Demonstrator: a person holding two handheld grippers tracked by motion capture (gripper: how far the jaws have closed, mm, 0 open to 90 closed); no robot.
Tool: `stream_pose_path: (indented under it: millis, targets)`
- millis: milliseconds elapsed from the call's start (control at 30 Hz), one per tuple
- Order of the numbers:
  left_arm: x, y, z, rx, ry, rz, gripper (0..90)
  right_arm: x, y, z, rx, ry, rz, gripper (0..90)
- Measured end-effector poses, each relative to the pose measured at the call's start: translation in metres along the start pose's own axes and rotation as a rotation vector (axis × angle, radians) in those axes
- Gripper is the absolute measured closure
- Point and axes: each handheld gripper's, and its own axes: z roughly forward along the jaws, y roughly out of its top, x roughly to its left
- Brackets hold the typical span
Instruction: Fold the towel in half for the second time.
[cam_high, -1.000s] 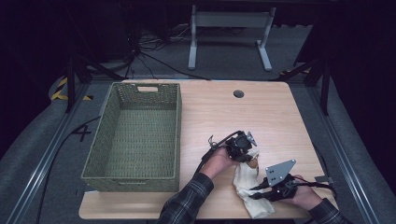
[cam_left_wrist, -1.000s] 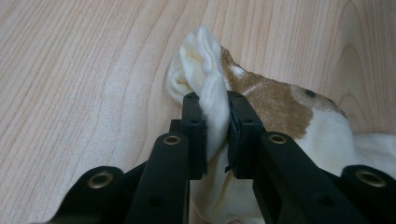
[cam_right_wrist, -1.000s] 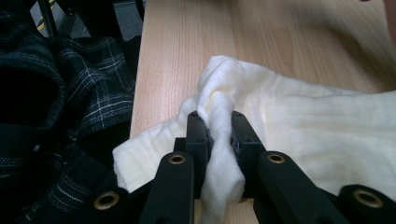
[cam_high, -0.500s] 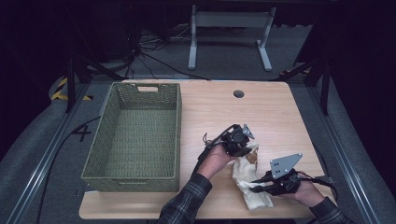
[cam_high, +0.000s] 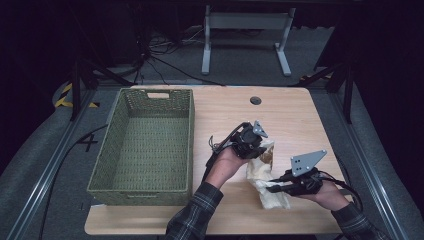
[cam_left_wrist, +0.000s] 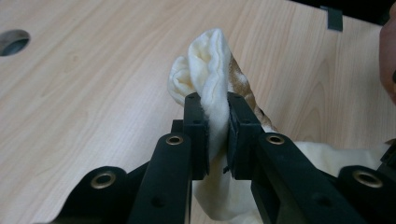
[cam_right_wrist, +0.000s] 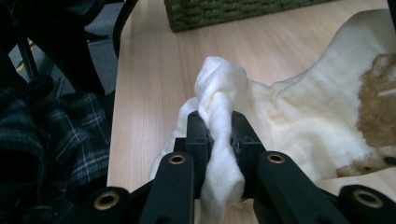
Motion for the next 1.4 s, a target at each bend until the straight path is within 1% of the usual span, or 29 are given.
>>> stream_pose_path:
  millis: [33,100,233,267,300,333,367,433,533,633,733,833,933,1000,1100,1133,1167,1200,1267,1300,1400]
  targets:
    - [0.002,0.003,-0.006,0.001,0.014,0.001,80.9,-0.004,0.005,-0.001,-0.007,0.003,0.006,81.3]
    - [0.002,0.005,-0.009,-0.003,0.018,0.000,80.9,-0.005,0.008,-0.001,-0.006,-0.005,-0.002,81.3]
    - [0.003,0.013,-0.022,0.003,0.033,0.011,80.9,-0.011,0.020,-0.002,-0.002,-0.009,-0.010,81.3]
    - [0.003,0.017,-0.027,0.004,0.045,0.012,80.8,-0.013,0.024,-0.002,-0.006,-0.008,-0.011,81.3]
    - [0.003,0.017,-0.027,0.004,0.045,0.012,80.8,-0.013,0.024,-0.002,-0.006,-0.008,-0.011,81.3]
    - [0.005,0.018,-0.031,0.005,0.047,0.019,80.8,-0.015,0.026,-0.003,-0.011,-0.006,-0.010,81.3]
    - [0.005,0.020,-0.033,0.004,0.046,0.013,80.8,-0.016,0.029,-0.003,-0.008,-0.004,-0.006,81.3]
    - [0.007,0.023,-0.037,0.007,0.051,0.019,80.8,-0.019,0.037,-0.003,-0.012,-0.007,-0.010,81.3]
    - [0.008,0.026,-0.043,0.007,0.055,0.027,80.8,-0.021,0.042,-0.003,-0.017,-0.004,-0.010,81.3]
    - [0.012,0.029,-0.050,0.017,0.063,0.041,80.9,-0.024,0.052,-0.002,-0.010,-0.006,-0.015,81.3]
    - [0.017,0.028,-0.055,0.012,0.062,0.034,80.9,-0.027,0.058,-0.001,-0.010,-0.011,-0.020,81.3]
    - [0.023,0.026,-0.060,0.007,0.057,0.032,80.8,-0.029,0.064,0.000,-0.023,-0.005,-0.016,81.3]
    - [0.028,0.023,-0.065,0.004,0.060,0.042,80.8,-0.032,0.074,0.004,-0.011,-0.008,-0.021,81.3]
    - [0.033,0.020,-0.069,-0.002,0.057,0.046,80.8,-0.034,0.079,0.006,-0.018,0.005,-0.014,81.3]
    - [0.040,0.018,-0.074,-0.008,0.047,0.051,80.8,-0.036,0.091,0.011,-0.006,0.002,-0.023,81.3]
    - [0.042,0.017,-0.076,-0.007,0.048,0.053,80.8,-0.037,0.095,0.013,-0.003,-0.002,-0.029,81.3]
    - [0.042,0.017,-0.076,-0.007,0.048,0.053,80.8,-0.037,0.095,0.013,-0.003,-0.002,-0.029,81.3]
    - [0.046,0.015,-0.081,-0.003,0.049,0.060,80.8,-0.038,0.103,0.016,-0.011,-0.002,-0.036,81.2]
    - [0.047,0.014,-0.083,-0.003,0.051,0.057,80.8,-0.038,0.106,0.017,-0.011,-0.003,-0.035,81.3]
    - [0.048,0.014,-0.086,-0.003,0.056,0.058,80.9,-0.038,0.112,0.019,-0.017,-0.002,-0.041,81.2]
    - [0.052,0.011,-0.095,-0.004,0.061,0.060,80.8,-0.040,0.117,0.021,-0.022,0.001,-0.036,81.2]
